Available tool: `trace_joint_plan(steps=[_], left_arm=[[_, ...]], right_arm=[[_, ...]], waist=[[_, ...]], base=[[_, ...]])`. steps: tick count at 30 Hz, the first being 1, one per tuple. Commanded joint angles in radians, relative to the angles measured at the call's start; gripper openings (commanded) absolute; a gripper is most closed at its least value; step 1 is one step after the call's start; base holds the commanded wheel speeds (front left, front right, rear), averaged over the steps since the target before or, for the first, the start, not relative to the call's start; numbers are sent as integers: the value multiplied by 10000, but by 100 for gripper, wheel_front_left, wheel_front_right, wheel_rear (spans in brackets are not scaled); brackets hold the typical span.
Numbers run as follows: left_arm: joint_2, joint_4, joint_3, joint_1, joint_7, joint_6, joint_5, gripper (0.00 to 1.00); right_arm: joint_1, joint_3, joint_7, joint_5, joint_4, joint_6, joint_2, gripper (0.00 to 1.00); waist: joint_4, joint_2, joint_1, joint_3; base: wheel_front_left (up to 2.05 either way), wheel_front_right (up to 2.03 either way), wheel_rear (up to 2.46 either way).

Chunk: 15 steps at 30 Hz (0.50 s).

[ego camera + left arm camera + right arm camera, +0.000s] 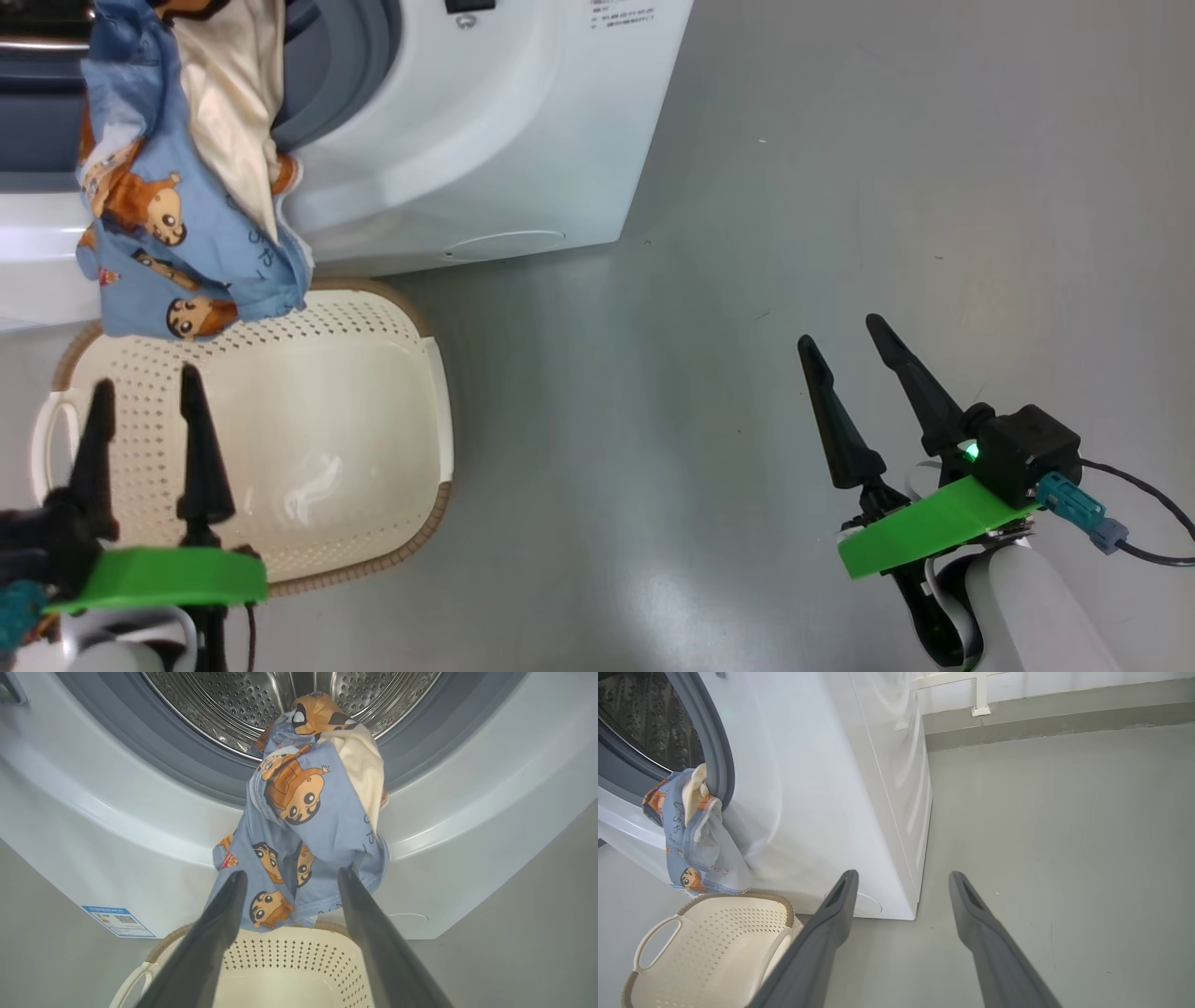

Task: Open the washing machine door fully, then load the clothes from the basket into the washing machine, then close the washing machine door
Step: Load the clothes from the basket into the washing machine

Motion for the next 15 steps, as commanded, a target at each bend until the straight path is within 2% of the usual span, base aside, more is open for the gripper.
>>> trace_joint_plan(steps=[1,15], left_arm=[[162,-282,247,287,-53,79,12,100],[156,-607,-326,1234,-53,801,-574,100]], right_arm=[[189,269,-48,69,-208,16,3,100],[240,104,-48,93,-229,16,-36,100]], waist=[[-2,0,0,7],[126,0,0,-59]], base=[[0,0,0],[0,0,0]])
